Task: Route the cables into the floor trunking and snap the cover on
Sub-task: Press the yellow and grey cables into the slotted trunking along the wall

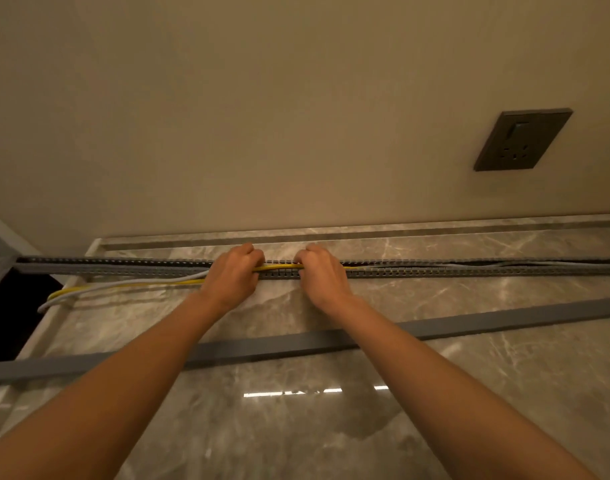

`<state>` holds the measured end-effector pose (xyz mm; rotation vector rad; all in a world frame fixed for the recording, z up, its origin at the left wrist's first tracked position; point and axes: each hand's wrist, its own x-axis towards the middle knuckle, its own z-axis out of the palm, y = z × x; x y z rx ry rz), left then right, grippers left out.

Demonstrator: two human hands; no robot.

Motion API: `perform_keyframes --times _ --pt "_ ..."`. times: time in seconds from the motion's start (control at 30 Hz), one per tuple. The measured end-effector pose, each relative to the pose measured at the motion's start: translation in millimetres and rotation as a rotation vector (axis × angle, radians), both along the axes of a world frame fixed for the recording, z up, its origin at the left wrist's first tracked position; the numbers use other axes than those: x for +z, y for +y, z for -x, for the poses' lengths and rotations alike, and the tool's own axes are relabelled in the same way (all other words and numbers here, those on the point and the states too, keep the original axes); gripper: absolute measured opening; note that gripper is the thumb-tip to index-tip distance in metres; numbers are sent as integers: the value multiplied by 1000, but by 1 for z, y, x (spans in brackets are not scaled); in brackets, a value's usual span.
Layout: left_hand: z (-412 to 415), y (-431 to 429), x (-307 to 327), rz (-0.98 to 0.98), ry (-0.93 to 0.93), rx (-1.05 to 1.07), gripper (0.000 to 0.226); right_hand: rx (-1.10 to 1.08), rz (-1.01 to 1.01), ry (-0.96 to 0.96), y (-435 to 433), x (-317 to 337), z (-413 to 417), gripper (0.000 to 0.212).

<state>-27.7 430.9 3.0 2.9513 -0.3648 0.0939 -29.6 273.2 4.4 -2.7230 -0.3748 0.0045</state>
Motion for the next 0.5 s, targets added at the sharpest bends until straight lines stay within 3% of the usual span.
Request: perform_keyframes --times 0.2,0.33,0.5 --pt "-3 47 -2 -60 13 -104 23 -52 27 21 52 -2 0 27" --pt "-9 64 -1 -100 118 -134 30 -173 13 12 70 -3 -4 20" --pt "-20 82 7 -62 138 -318 32 -250 3 34 73 -1 -8 21"
